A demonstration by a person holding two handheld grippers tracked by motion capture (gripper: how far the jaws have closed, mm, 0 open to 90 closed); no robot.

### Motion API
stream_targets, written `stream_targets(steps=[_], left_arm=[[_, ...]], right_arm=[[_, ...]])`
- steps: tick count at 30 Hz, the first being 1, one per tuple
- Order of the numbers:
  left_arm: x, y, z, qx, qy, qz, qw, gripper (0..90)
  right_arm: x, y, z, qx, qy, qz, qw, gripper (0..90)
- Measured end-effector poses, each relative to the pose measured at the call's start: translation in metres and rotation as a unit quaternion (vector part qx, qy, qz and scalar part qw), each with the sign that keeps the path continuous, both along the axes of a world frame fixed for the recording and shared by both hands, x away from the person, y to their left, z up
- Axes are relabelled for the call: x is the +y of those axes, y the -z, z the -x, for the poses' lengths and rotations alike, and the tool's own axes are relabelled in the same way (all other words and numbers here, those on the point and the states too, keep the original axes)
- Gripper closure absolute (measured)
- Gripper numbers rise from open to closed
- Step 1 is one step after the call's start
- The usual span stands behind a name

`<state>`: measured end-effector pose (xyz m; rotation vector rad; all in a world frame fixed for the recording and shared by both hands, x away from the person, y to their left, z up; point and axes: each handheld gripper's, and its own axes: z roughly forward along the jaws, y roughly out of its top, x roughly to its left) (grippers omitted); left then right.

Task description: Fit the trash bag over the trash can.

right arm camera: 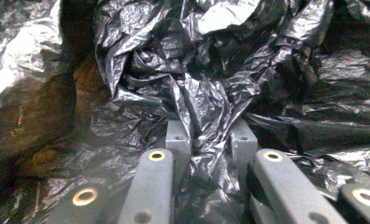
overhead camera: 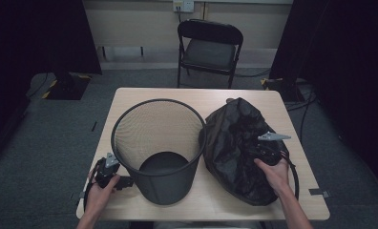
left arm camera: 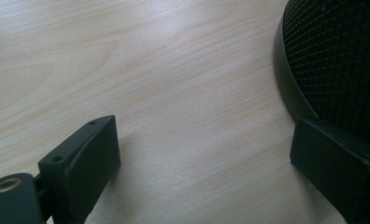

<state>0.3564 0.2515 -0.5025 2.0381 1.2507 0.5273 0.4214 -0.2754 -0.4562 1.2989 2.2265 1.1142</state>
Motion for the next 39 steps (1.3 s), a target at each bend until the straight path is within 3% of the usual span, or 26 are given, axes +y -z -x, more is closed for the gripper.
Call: stream_targets(steps=[9,16,23,30,39], left_arm=[[0.0,0.0,0.0,0.0,0.001,-0.001,1.0,7.7],[0.0,0.0,0.001,0.001,-0.003,-0.001,1.0,7.7],[0.0,0.0,0.001,0.001,-0.003,-0.001,1.0,7.7],[0.0,0.0,0.001,0.001,-0.003,0.0,1.0,7.7],[0.0,0.0,0.001,0.001,-0.003,-0.001,1.0,7.7]], right_arm=[[-0.008,-0.011,0.016,-0.028,-0.007,-0.045,0.9986,77.9],[-0.007,-0.026,0.03,-0.065,-0.011,-0.082,0.9945,78.8],[-0.012,-0.036,0.037,-0.086,-0.019,-0.114,0.9895,79.8],[-0.021,-0.048,0.042,-0.106,-0.02,-0.153,0.9823,80.4],[-0.036,-0.071,0.051,-0.142,-0.024,-0.197,0.9698,81.0]])
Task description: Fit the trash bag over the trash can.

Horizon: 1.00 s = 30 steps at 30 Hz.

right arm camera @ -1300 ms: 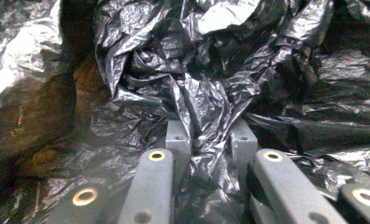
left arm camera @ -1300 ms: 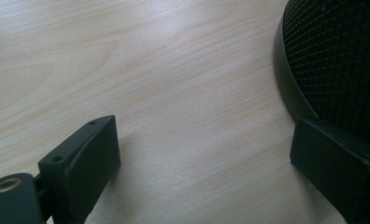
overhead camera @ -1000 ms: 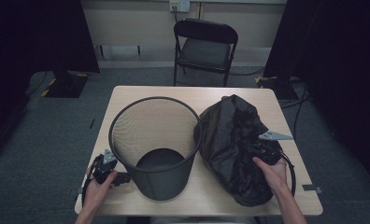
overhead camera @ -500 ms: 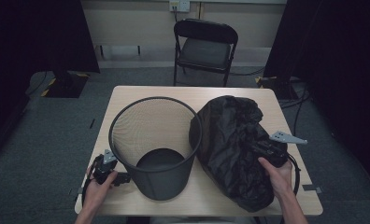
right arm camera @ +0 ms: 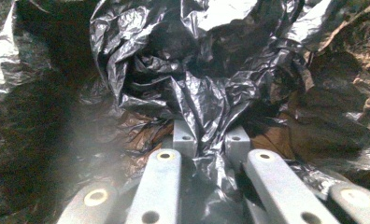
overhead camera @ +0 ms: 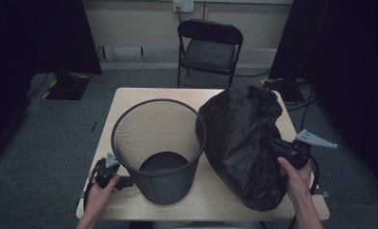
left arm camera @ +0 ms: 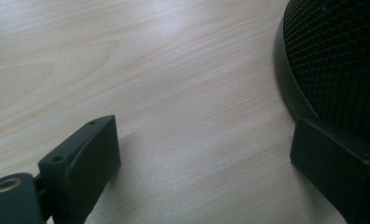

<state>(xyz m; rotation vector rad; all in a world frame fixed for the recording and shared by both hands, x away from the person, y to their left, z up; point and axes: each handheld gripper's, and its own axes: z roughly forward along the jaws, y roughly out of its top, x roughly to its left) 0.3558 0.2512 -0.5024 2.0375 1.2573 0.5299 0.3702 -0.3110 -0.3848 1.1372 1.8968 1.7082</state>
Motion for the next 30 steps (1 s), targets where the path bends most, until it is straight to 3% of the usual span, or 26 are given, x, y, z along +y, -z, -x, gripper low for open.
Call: stream_targets(steps=[15,30], left_arm=[[-0.001,0.0,0.001,0.0,-0.003,0.001,1.0,8.1],[-0.002,0.0,0.002,-0.001,-0.01,0.002,0.9999,8.7]], right_arm=[[-0.001,-0.034,0.011,-0.044,-0.013,-0.045,0.9979,81.3],[0.0,-0.084,0.021,-0.108,-0.022,-0.073,0.9912,81.5]])
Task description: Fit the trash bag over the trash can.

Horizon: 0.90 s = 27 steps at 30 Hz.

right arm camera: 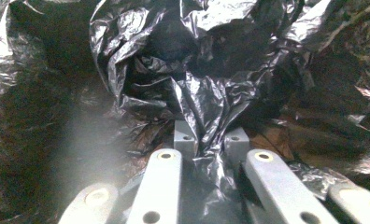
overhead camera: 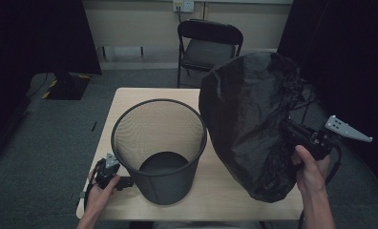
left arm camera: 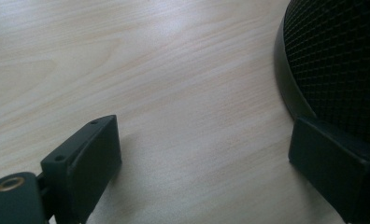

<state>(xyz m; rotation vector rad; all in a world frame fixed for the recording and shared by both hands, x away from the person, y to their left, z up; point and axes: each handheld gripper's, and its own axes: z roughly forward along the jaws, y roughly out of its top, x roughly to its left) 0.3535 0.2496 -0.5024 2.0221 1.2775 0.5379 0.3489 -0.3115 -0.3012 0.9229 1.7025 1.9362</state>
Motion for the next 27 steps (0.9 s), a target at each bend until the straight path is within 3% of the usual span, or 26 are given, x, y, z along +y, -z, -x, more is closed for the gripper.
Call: stream_targets(steps=[10,27], left_arm=[[-0.001,0.0,0.0,0.001,-0.005,0.0,1.0,8.6],[-0.008,-0.001,-0.001,-0.006,0.014,0.003,0.9999,15.4]], right_arm=[[0.003,-0.018,0.01,-0.033,-0.017,-0.026,0.999,81.5],[0.043,-0.026,0.01,-0.045,-0.076,-0.027,0.9958,81.5]])
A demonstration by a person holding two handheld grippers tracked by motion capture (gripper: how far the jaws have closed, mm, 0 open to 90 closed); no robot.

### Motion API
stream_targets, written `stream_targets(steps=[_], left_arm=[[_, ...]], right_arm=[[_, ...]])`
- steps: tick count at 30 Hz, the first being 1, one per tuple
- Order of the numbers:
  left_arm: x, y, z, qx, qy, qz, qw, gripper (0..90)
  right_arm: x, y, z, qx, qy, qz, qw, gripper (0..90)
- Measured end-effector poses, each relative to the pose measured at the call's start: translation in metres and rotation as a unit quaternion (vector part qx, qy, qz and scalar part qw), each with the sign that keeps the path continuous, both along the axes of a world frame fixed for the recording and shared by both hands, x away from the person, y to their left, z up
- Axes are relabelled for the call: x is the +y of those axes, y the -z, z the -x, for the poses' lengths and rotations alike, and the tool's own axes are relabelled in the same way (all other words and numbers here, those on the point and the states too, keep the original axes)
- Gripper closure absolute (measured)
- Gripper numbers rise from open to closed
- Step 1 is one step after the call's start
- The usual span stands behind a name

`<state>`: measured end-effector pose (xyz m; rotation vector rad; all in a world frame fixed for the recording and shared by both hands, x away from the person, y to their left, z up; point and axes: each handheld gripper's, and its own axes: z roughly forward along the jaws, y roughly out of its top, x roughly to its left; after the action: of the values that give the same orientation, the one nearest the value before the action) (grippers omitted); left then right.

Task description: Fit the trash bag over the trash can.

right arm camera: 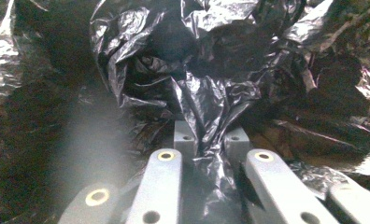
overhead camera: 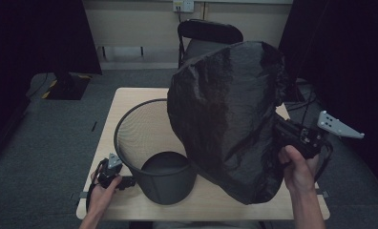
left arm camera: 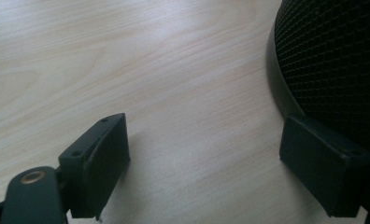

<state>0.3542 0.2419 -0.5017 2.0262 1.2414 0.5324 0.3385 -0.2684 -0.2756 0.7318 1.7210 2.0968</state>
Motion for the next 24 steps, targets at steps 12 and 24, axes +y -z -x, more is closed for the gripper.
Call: stream_targets(steps=[12,24], left_arm=[[-0.011,0.0,-0.006,-0.005,0.012,0.002,0.9999,18.8],[-0.025,-0.001,-0.008,-0.006,0.039,0.001,0.9992,21.3]], right_arm=[[0.032,-0.005,-0.006,0.0,-0.033,0.004,0.9994,81.5],[0.064,-0.012,-0.011,-0.003,-0.066,0.009,0.9978,81.4]])
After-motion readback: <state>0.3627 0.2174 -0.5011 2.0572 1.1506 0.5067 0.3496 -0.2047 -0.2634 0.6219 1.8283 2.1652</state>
